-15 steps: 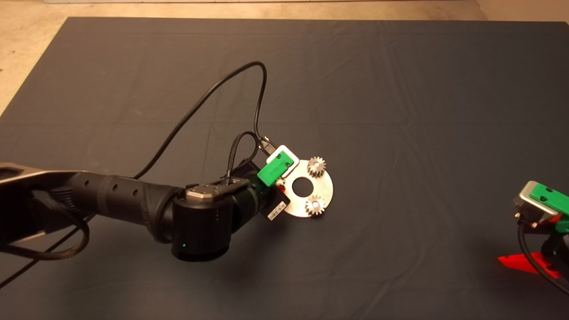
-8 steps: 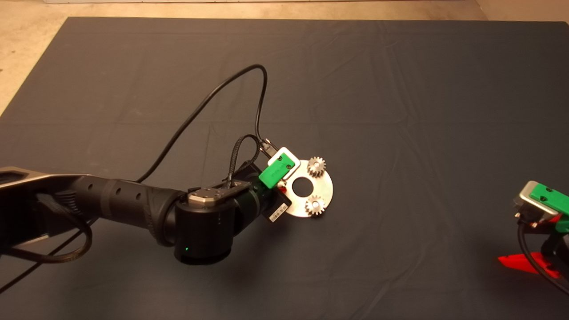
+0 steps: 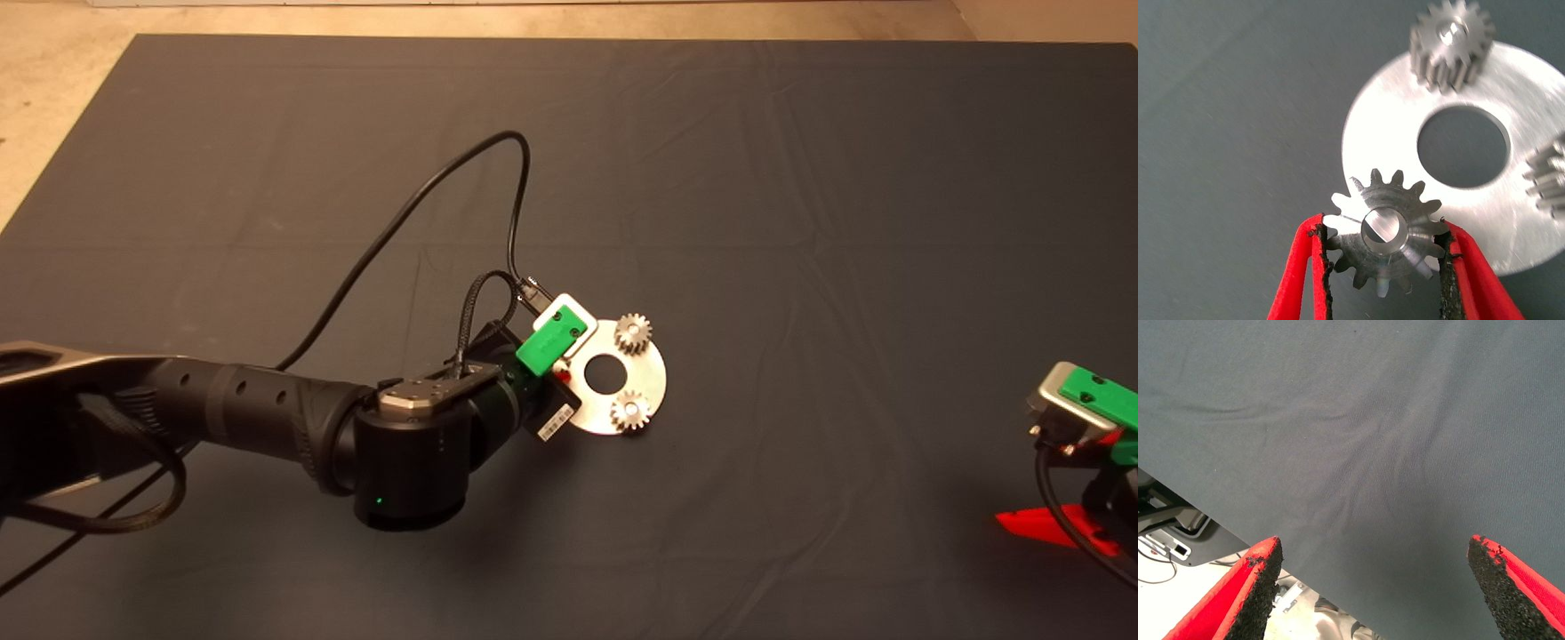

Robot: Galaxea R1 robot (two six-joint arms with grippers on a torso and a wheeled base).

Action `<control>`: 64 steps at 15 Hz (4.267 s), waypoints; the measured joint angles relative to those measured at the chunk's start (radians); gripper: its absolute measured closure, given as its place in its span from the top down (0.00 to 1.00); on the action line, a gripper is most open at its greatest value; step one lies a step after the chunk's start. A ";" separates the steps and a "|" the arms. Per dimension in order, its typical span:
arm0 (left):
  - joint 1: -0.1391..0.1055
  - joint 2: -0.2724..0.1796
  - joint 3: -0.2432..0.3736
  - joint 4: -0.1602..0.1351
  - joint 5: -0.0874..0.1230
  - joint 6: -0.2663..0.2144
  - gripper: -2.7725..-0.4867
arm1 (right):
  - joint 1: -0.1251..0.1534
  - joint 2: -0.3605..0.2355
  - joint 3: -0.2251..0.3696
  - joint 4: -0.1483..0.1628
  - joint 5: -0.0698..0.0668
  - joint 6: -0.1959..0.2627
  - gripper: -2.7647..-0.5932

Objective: Install three planetary gears onto the carrier pins

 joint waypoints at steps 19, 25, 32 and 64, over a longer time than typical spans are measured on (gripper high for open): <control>0.011 0.003 -0.060 0.018 -0.079 0.001 0.09 | 0.000 0.000 0.000 0.000 0.000 -0.004 0.67; 0.012 0.002 -0.066 0.017 -0.089 0.002 0.09 | 0.000 0.000 0.000 0.000 0.000 -0.004 0.67; 0.012 -0.001 -0.067 0.016 -0.107 0.001 0.14 | 0.000 0.000 0.000 0.000 0.000 -0.004 0.67; -0.078 -0.212 0.331 -0.657 0.016 -0.307 0.37 | -0.063 0.756 -0.004 -0.107 -0.146 0.464 0.67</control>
